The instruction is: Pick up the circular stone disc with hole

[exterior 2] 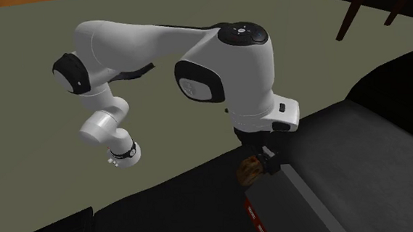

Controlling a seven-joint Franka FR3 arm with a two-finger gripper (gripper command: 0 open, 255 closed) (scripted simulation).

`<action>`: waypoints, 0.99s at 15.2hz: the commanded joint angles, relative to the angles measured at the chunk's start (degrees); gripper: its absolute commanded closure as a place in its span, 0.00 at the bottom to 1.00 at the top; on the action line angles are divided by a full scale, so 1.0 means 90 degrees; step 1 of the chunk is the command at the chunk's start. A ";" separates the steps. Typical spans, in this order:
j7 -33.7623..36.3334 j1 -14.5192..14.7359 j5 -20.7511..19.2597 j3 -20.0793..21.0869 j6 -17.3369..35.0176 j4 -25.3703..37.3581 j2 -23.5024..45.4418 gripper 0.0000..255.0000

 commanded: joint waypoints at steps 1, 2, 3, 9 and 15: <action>0.0004 0.0021 -0.0020 0.0011 0.0247 -0.0389 0.0102 0.00; 0.0004 0.0019 -0.0020 0.0013 0.0247 -0.0389 0.0102 0.00; 0.0005 0.0017 -0.0021 0.0016 0.0247 -0.0389 0.0102 0.00; 0.0043 0.0040 -0.0060 0.0022 0.0173 -0.0441 -0.0040 1.00; 0.0015 0.0005 -0.0014 0.0011 0.0062 -0.0168 0.0139 1.00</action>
